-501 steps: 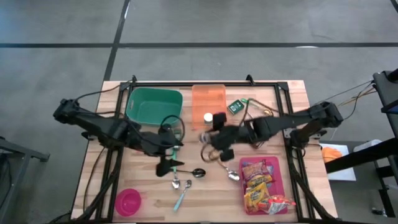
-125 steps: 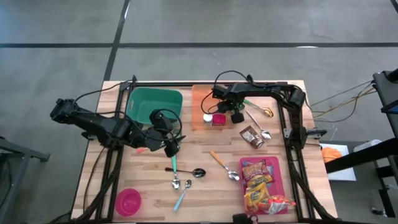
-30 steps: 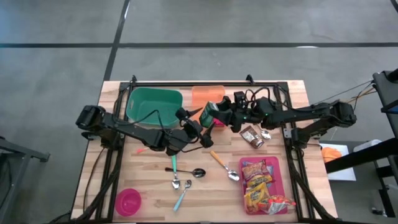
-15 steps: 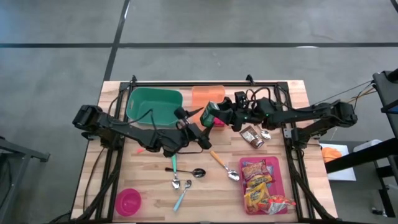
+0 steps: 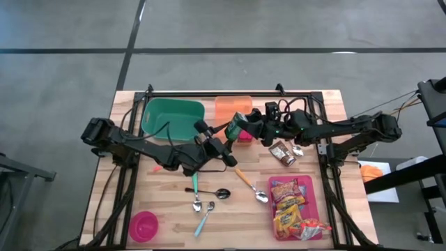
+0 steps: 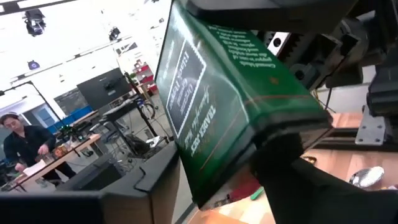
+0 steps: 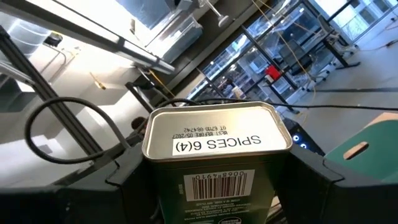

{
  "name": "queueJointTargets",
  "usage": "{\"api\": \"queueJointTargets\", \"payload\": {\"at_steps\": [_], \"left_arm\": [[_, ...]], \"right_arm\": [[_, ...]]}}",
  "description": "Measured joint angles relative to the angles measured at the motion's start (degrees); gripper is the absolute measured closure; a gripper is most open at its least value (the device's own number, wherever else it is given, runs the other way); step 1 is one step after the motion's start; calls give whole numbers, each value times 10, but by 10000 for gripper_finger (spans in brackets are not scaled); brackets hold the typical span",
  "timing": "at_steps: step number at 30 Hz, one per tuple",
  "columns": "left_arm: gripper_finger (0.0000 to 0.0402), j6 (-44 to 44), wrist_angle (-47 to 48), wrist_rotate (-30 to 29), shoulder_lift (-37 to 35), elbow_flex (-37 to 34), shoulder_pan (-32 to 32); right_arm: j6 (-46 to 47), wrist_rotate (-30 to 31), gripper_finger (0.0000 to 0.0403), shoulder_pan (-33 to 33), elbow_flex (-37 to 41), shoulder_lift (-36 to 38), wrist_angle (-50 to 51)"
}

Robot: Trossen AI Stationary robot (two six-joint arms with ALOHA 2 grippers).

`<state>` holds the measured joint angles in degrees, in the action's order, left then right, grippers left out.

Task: Pick & Place Food Item
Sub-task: Put the black seasoning can into the orange bin

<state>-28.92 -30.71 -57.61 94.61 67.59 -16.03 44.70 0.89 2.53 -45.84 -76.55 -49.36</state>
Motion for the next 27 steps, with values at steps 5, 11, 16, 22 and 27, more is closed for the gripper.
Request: {"api": "queueJointTargets", "payload": {"at_steps": [5, 11, 16, 22, 27], "left_arm": [[235, 1, -18, -8, 1, 0, 0], [272, 2, -23, -8, 1, 0, 0], [256, 8, -25, 12, 1, 0, 0], [186, 11, -27, 61, 2, 0, -2], [149, 15, -35, 73, 2, 0, -1]], "right_arm": [[11, 0, 144, -4, -1, 1, -1], [15, -1, 152, -4, -1, 1, 1], [11, -13, 152, -4, -1, 1, 2], [10, -22, 152, -6, -1, -1, 5], [10, -19, 152, -6, -1, -1, 7]]}}
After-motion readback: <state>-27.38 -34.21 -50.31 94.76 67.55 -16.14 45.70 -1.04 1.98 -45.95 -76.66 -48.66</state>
